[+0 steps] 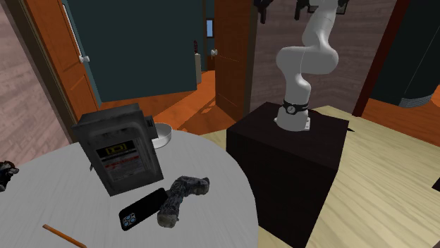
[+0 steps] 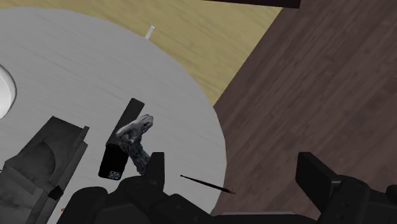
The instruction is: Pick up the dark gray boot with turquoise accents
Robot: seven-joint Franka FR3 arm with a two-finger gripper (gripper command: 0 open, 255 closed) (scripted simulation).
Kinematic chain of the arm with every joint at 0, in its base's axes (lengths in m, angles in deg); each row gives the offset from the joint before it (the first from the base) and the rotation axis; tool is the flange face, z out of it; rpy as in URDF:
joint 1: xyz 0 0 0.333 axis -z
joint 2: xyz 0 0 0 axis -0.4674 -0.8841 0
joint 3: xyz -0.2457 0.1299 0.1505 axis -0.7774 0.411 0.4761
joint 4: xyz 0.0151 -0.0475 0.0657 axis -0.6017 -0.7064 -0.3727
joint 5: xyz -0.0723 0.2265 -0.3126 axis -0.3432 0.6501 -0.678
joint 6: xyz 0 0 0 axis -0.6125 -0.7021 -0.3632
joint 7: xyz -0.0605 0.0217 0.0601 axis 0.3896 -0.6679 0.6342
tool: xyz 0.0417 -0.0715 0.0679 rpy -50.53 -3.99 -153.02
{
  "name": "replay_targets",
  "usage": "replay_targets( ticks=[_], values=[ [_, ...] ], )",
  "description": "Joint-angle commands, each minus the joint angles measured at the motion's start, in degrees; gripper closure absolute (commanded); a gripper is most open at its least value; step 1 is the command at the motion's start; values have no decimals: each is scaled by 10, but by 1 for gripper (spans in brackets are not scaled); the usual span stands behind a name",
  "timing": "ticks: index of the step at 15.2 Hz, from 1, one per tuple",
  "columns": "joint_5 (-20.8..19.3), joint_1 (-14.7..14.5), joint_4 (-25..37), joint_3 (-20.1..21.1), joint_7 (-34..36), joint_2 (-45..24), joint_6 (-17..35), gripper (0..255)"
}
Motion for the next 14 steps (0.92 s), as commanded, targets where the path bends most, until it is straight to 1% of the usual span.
replay_targets(
  ticks=[1, 8, 14],
  values=[
    [0, 0, 0, 0, 0, 0, 0, 0],
    [-17, -4, -29, -9, -34, -104, 121, 0],
    [-29, -8, -24, -17, -59, -216, 218, 0]
  ],
)
